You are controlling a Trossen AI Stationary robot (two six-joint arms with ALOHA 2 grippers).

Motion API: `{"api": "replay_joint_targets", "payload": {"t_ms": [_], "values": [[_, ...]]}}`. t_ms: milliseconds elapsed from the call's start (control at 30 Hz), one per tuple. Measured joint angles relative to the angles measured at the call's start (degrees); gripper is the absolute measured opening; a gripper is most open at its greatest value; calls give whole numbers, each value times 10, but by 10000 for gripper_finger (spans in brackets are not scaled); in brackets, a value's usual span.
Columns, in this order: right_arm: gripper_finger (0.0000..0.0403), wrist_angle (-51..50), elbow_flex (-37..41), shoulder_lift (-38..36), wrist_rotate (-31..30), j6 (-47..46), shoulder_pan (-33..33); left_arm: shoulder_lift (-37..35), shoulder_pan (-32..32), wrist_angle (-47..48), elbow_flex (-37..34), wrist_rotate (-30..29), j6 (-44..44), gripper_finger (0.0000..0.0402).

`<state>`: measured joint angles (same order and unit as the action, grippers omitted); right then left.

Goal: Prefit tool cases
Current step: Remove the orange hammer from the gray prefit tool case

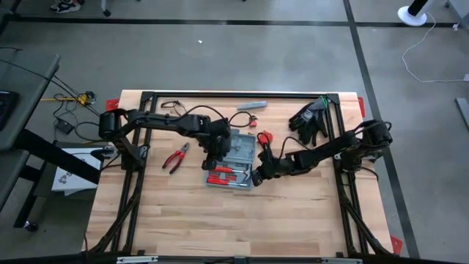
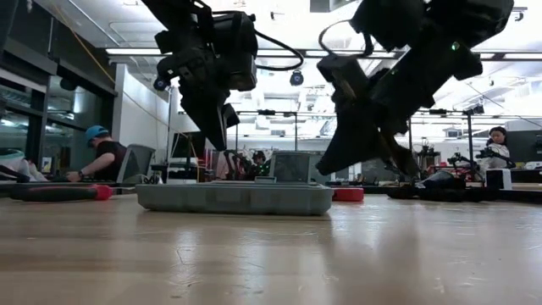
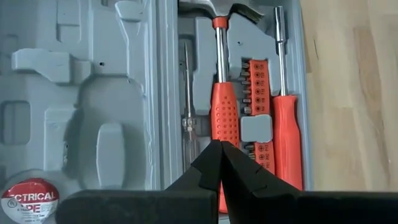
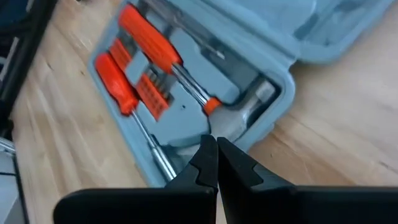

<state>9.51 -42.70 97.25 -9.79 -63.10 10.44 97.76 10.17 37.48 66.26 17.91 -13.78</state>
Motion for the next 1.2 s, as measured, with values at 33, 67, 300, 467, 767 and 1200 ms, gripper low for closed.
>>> {"api": "replay_joint_targets", "payload": {"t_ms": [33,67,300,467,767,1200], "values": [[0,8,0,9,6,0,0,0,0,-2,0,0,0,0],[0,14,0,17,11,-1,0,0,0,-2,0,0,0,0],[0,-8,-4,35,-8,-42,-3,0,0,3,0,0,1,0],[0,-32,-3,34,-7,-39,-21,0,0,4,0,0,-2,0],[0,-44,-2,35,-6,-33,-49,0,0,19,0,1,-5,0],[0,-44,-1,35,-7,-31,-51,0,-11,10,-3,-2,12,0]]}}
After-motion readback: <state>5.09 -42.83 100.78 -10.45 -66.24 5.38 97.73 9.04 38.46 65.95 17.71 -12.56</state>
